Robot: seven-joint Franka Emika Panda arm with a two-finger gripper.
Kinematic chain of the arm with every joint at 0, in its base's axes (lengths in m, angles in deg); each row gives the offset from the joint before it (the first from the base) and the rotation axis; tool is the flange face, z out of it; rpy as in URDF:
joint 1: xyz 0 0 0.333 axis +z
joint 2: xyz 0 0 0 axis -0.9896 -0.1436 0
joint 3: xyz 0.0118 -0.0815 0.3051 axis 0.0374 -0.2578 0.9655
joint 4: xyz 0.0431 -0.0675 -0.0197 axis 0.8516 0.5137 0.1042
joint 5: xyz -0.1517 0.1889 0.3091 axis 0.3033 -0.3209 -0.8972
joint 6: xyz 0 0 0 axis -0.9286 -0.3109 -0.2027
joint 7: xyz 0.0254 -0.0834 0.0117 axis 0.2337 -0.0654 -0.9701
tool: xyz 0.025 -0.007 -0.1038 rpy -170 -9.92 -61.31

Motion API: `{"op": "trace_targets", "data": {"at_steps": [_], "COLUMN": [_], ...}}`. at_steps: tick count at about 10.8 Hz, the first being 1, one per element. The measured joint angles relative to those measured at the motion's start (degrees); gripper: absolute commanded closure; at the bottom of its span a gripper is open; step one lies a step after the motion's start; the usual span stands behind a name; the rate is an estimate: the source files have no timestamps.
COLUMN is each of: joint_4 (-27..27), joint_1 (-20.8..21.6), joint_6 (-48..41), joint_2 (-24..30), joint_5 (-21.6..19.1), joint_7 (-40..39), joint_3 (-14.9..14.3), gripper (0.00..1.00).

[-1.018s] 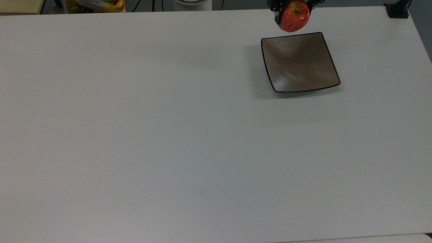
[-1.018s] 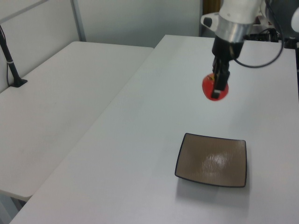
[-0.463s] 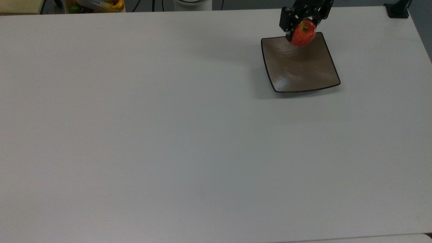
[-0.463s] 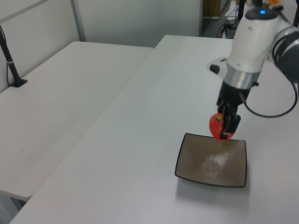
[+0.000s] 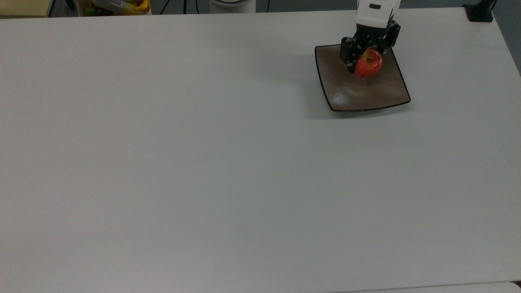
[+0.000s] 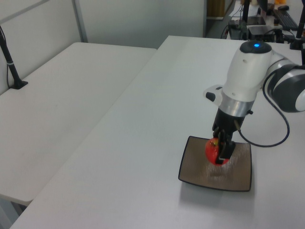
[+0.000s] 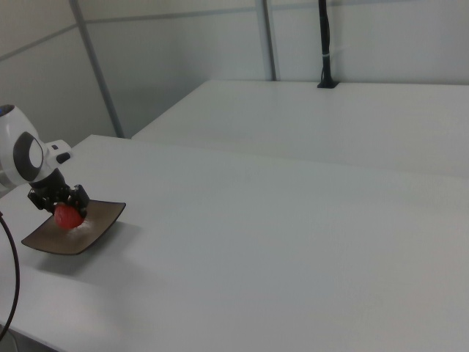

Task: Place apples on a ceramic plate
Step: 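Lower the held apple onto the center of the plate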

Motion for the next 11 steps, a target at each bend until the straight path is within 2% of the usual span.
{"op": "trace_targets", "data": {"at_steps": [2,4,5,6,8,11], "joint_4": [0.0,0.0,-0.1,0.0,0.0,0.0], "joint_1": [0.0,0.0,0.0,0.0,0.0,0.0], "joint_6": [3.4,6.2,7.6,7.7,7.7,7.7], "joint_2": [-2.6,-4.6,-5.3,-5.4,-5.4,-5.5], "joint_5": [1.6,7.6,11.2,13.0,13.6,13.6], "joint_7": [1.3,6.1,9.1,11.1,12.1,14.3], "joint_3": [0.0,0.1,0.1,0.2,0.3,0.3], "gripper": [0.75,0.73,0.67,0.53,0.02,0.00]}}
